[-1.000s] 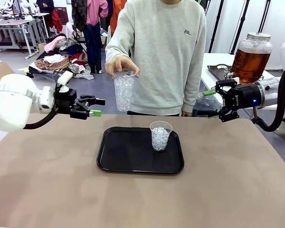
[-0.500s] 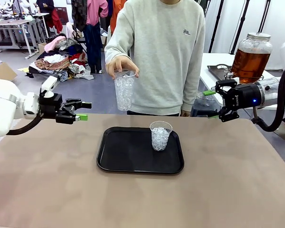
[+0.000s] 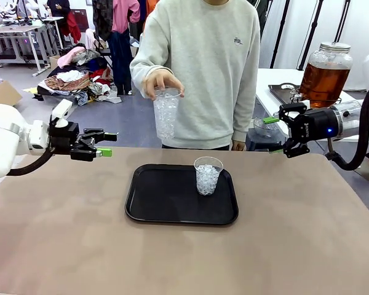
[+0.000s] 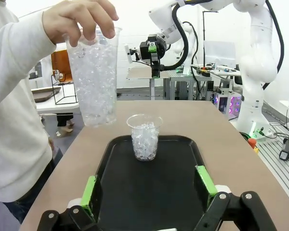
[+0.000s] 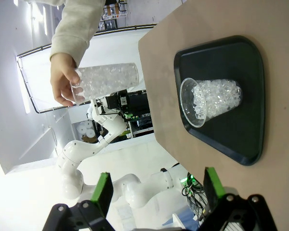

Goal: Pour the drink into the iced cup.
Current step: Pick up the iced cup indicated by the human and present it to them.

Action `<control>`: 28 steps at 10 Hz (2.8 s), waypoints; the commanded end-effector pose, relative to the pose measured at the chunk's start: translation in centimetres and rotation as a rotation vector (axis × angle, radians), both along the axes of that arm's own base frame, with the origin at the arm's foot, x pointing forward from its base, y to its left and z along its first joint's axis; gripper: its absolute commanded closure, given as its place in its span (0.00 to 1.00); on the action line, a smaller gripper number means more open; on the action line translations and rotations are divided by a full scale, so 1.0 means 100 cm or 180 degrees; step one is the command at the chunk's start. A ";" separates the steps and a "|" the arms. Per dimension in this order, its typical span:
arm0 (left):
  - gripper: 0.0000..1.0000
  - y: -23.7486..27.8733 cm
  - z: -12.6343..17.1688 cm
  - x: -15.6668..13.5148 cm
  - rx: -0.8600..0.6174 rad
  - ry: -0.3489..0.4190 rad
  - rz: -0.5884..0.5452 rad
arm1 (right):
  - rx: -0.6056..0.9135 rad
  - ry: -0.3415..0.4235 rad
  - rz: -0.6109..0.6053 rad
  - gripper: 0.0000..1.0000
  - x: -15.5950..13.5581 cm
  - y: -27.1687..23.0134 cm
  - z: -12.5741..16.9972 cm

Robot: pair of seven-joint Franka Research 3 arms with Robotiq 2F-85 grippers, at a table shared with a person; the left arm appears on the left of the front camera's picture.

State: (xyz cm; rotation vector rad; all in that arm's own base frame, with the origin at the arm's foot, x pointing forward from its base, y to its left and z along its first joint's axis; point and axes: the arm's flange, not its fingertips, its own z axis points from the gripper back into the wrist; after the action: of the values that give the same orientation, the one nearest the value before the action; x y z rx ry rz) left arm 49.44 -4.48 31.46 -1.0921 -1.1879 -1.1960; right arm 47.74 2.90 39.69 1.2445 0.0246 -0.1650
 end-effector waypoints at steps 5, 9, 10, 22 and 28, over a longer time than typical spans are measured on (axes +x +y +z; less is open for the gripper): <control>0.00 -0.001 0.001 0.000 -0.0003 -0.0008 -0.0002 | 0.0002 -0.0008 0.0005 0.00 0.000 0.001 0.002; 0.00 -0.001 0.001 0.000 -0.0003 -0.0008 -0.0002 | 0.0002 -0.0008 0.0005 0.00 0.000 0.001 0.002; 0.00 -0.001 0.001 0.000 -0.0003 -0.0008 -0.0002 | 0.0002 -0.0008 0.0005 0.00 0.000 0.001 0.002; 0.00 -0.001 0.001 0.000 -0.0003 -0.0008 -0.0002 | 0.0002 -0.0008 0.0005 0.00 0.000 0.001 0.002; 0.00 -0.001 0.001 0.000 -0.0003 -0.0008 -0.0002 | 0.0002 -0.0008 0.0005 0.00 0.000 0.001 0.002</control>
State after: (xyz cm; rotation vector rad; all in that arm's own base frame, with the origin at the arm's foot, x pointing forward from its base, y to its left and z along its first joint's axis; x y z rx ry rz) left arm 49.44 -4.49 31.46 -1.0922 -1.1879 -1.1961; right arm 47.74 2.90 39.69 1.2445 0.0246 -0.1650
